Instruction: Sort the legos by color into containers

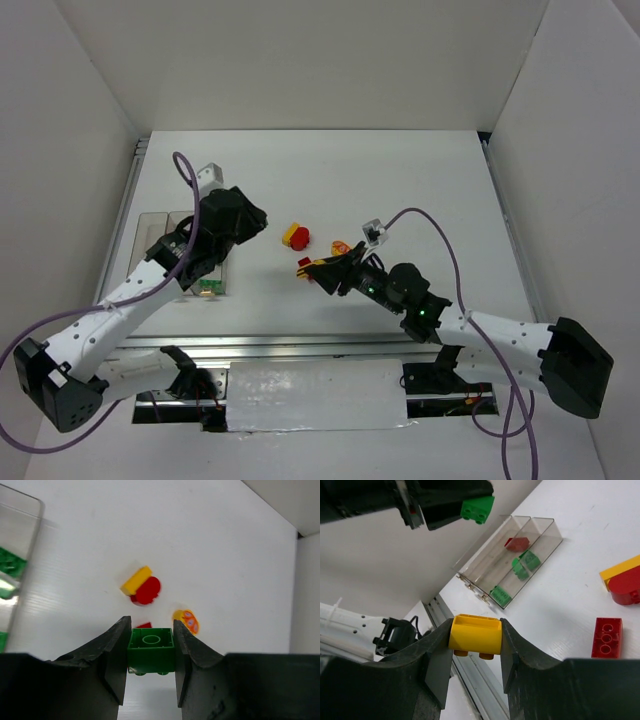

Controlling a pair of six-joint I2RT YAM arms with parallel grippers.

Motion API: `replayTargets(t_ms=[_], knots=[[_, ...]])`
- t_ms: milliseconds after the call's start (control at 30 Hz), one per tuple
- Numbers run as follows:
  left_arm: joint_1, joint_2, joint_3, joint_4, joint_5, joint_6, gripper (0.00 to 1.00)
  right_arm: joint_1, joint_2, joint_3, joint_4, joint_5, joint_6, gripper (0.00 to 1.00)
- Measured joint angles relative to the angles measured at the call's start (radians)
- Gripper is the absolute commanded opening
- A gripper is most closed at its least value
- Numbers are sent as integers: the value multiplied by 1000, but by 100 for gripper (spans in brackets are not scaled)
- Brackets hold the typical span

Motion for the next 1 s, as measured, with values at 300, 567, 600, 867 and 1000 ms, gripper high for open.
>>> replayTargets(t_ms=[300,567,600,867,1000], knots=[[263,57,-151,-111,-171,5,0,0,-162,-1,-175,41,-12,0],[333,177,-195,-128,-173,-29,13,0,-227,-20,-313,31,-12,0],[335,191,-192,-128,-175,-32,16,0,-236,-20,-326,31,-12,0],[341,240,-199,-130,-192,-93,90,0,-253,-20,-378,30,-19,0],[342,251,-197,-147,-200,-113,100,0,-251,-19,-395,25,-20,0]])
